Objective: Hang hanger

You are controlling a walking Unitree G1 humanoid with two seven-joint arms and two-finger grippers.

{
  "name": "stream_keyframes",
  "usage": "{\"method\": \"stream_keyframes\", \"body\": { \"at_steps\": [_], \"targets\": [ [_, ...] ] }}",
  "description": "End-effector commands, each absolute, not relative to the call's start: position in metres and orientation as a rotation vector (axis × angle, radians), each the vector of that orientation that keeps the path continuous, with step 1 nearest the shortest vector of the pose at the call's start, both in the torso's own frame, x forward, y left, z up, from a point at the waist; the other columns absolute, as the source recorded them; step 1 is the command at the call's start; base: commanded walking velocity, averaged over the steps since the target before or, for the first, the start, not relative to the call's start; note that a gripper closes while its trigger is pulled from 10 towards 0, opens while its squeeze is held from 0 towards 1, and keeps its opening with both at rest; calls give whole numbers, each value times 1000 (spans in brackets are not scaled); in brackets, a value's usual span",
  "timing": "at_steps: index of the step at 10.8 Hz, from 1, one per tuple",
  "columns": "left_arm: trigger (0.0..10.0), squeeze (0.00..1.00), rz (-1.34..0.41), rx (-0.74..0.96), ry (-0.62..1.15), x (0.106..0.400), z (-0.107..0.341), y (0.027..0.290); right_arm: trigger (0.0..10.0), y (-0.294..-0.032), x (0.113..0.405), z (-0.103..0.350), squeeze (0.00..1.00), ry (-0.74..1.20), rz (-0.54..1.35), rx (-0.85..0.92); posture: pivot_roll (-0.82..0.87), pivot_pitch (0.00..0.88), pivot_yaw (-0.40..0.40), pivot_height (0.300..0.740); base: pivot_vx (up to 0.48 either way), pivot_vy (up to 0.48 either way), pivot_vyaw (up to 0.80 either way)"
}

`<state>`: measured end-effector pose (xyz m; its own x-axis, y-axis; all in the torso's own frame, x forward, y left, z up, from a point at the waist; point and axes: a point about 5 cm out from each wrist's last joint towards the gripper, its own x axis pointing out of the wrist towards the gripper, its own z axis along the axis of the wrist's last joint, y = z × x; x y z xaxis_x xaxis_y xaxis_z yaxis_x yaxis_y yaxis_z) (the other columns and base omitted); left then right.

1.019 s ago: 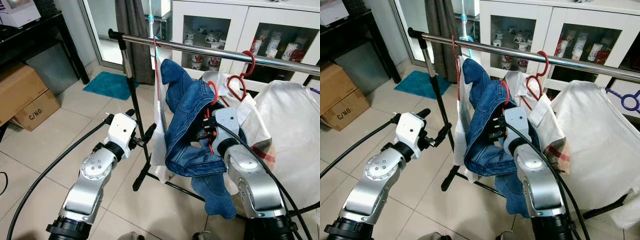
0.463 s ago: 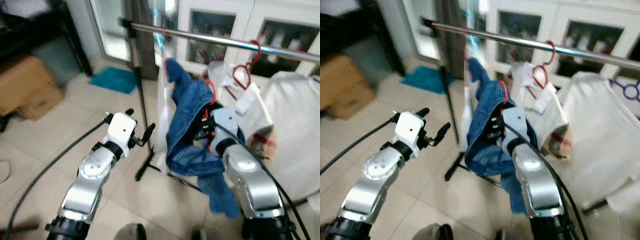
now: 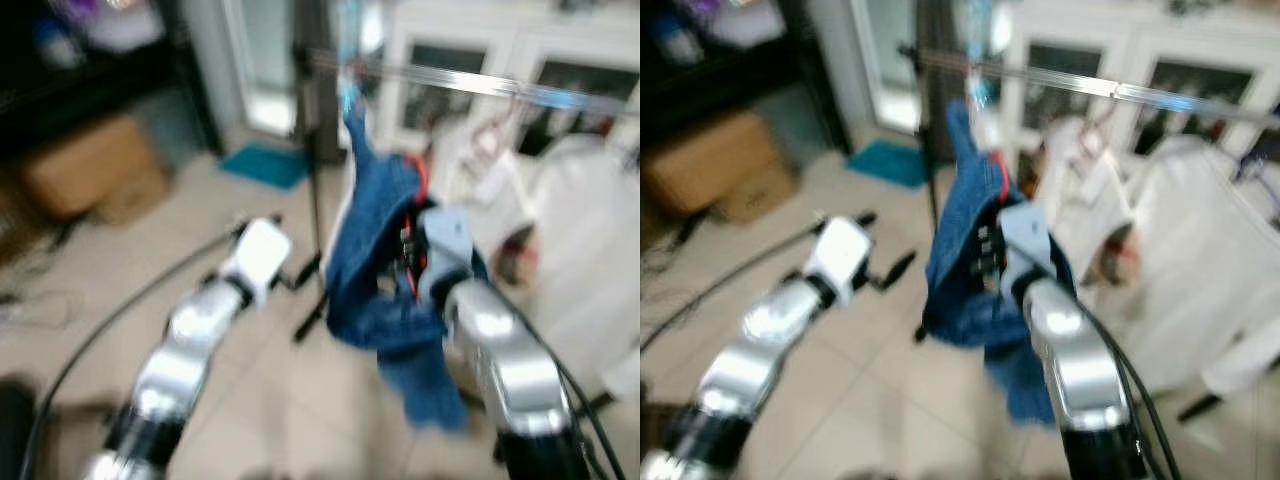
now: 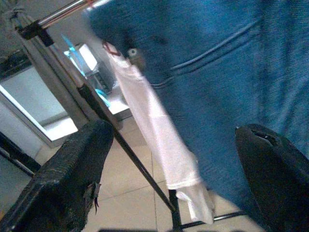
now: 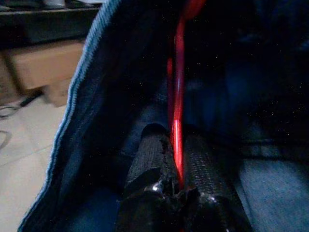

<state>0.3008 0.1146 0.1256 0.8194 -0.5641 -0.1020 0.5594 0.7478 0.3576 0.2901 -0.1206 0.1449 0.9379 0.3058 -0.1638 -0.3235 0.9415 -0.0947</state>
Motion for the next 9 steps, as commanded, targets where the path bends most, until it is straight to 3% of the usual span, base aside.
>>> {"method": "stream_keyframes", "body": {
  "at_steps": [1, 2, 3, 6, 7, 8, 9],
  "targets": [
    [10000, 753, -669, 413, -28, 307, 127, 105, 0, -113, 289, 160, 0, 96, 370, -110, -96, 47, 78, 740, 0, 0, 0],
    [10000, 388, -741, 383, -36, 307, 125, 92, 0, -111, 288, 163, 0, 86, 388, -109, -100, 47, 82, 740, 0, 0, 0],
    [10000, 239, -794, 355, -42, 303, 123, 84, 0, -111, 288, 165, 0, 82, 391, -108, -104, 46, 83, 740, 0, 0, 0],
    [10000, 231, -838, 335, -63, 300, 119, 75, 0, -105, 287, 166, 0, 74, 433, -109, -108, 34, 81, 740, 0, 0, 0],
    [6392, 227, -847, 322, -75, 299, 120, 75, 0, -105, 288, 166, 0, 74, 436, -109, -106, 30, 79, 740, 0, 0, 0],
    [1843, 239, -831, 318, -60, 300, 118, 77, 0, -103, 289, 167, 0, 71, 441, -108, -104, 27, 75, 740, 0, 0, 0],
    [0, 227, -802, 326, -36, 303, 115, 81, 0, -102, 290, 168, 0, 68, 449, -106, -104, 27, 73, 740, 0, 0, 0]
  ]
}}
